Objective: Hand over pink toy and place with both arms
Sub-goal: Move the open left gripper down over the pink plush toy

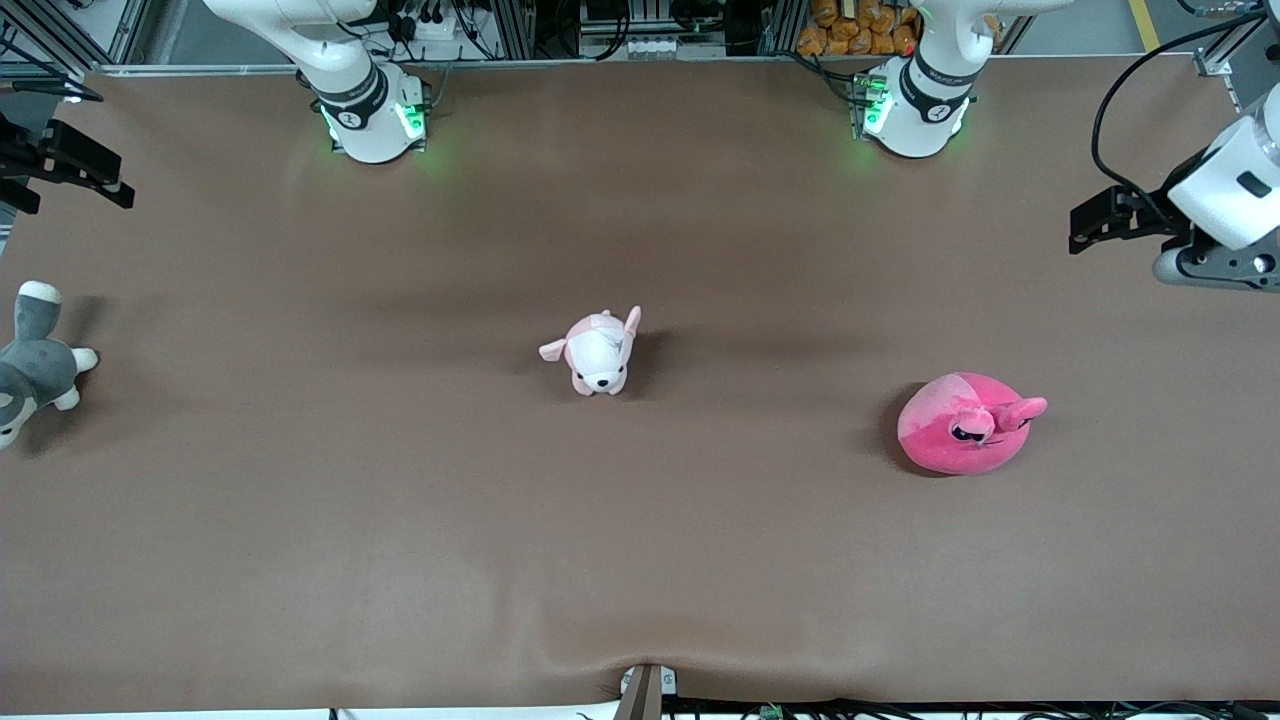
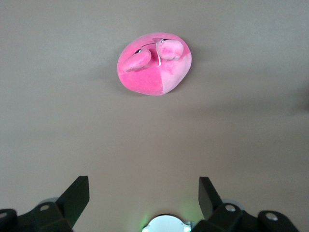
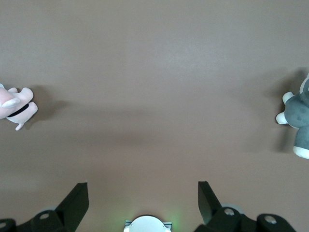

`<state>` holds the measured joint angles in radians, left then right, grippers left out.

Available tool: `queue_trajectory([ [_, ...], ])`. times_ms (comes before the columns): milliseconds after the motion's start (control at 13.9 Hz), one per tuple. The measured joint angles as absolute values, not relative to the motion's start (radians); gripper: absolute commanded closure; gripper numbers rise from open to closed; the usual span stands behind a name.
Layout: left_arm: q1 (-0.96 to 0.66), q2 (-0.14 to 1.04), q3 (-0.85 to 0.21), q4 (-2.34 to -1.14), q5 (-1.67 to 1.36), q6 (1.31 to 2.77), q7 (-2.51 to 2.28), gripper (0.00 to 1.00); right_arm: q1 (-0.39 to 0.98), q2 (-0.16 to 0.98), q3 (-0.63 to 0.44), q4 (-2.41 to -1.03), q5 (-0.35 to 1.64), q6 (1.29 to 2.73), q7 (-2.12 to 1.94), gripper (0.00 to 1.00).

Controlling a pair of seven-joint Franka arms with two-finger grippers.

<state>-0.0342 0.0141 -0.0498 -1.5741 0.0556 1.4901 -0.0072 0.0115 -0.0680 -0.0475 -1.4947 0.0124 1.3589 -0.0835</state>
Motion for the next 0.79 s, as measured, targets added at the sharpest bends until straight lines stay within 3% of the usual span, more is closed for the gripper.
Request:
queue_trajectory([
  [793,-0.034,0.070,-0.051,-1.574,0.027,1.491,-0.416,0.00,-0.008,-0.067,-0.063,-1.495,0.012,1.320,-0.083,0.00],
])
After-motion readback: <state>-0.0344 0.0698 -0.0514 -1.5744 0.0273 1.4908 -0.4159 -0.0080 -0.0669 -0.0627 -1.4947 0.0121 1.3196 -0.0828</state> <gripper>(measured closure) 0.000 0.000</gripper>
